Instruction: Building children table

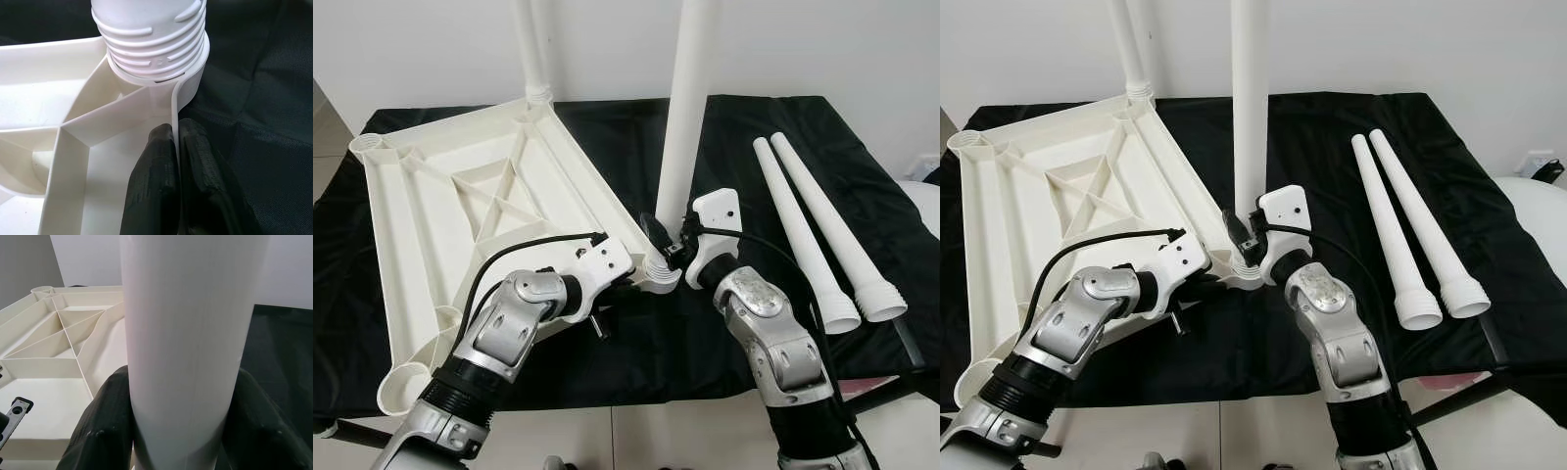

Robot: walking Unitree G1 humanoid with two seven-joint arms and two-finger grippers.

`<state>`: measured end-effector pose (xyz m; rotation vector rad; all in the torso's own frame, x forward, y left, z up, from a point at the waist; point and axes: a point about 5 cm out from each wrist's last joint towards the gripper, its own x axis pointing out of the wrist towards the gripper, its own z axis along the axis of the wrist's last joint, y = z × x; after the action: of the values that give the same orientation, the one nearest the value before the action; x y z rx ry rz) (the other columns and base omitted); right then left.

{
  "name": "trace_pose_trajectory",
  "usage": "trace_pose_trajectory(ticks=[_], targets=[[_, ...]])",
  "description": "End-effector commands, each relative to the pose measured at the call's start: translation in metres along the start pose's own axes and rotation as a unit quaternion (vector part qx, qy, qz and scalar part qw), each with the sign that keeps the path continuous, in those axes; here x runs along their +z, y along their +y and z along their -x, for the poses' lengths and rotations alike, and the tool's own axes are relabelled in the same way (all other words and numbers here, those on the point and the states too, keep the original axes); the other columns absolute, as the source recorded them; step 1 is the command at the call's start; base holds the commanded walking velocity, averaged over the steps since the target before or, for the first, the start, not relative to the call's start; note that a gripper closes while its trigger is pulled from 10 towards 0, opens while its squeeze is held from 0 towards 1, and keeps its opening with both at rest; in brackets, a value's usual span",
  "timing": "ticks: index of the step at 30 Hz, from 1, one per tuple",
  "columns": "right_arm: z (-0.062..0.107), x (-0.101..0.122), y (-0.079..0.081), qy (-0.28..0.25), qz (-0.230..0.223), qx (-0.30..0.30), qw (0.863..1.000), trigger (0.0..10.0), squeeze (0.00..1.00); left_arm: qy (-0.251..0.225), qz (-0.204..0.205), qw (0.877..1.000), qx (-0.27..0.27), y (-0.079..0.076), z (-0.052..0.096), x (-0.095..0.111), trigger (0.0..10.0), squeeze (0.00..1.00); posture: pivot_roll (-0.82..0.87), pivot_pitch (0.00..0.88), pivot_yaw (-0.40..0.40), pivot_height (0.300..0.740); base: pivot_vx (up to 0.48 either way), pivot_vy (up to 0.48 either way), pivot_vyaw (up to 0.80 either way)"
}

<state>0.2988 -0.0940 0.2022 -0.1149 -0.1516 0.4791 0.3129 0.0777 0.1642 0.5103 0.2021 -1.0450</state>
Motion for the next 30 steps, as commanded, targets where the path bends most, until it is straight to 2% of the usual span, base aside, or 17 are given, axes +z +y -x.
trace_pose_trajectory(ticks=[1,15,23,27,30], targets=[[0.018,-0.051,0.005,0.115,-0.005,0.005,0.993,10.0,0.00,0.014,-0.009,0.998,0.060,0.017,0.009,-0.001,10.0,0.00,-0.01,0.161,0.048,0.740,0.000,0.000,0.00],[0.022,-0.055,0.007,0.107,-0.001,-0.001,0.994,10.0,0.00,0.013,-0.011,0.998,0.063,0.018,0.010,0.001,10.0,0.00,0.00,0.165,0.045,0.740,0.000,0.000,0.00],[0.020,-0.050,0.006,0.088,0.000,0.003,0.996,10.0,0.00,0.012,-0.017,0.998,0.065,0.018,0.010,0.001,10.0,0.00,-0.01,0.165,0.046,0.740,0.000,0.000,0.00],[0.018,-0.042,0.008,0.058,0.030,0.022,0.998,10.0,0.00,0.012,-0.015,0.998,0.065,0.019,0.010,0.002,10.0,0.00,0.00,0.165,0.046,0.740,0.000,0.000,0.00],[0.018,-0.039,0.010,0.048,0.028,0.031,0.998,10.0,0.00,0.012,-0.014,0.998,0.066,0.019,0.010,0.002,10.0,0.00,0.00,0.165,0.046,0.740,0.000,0.000,0.00]])
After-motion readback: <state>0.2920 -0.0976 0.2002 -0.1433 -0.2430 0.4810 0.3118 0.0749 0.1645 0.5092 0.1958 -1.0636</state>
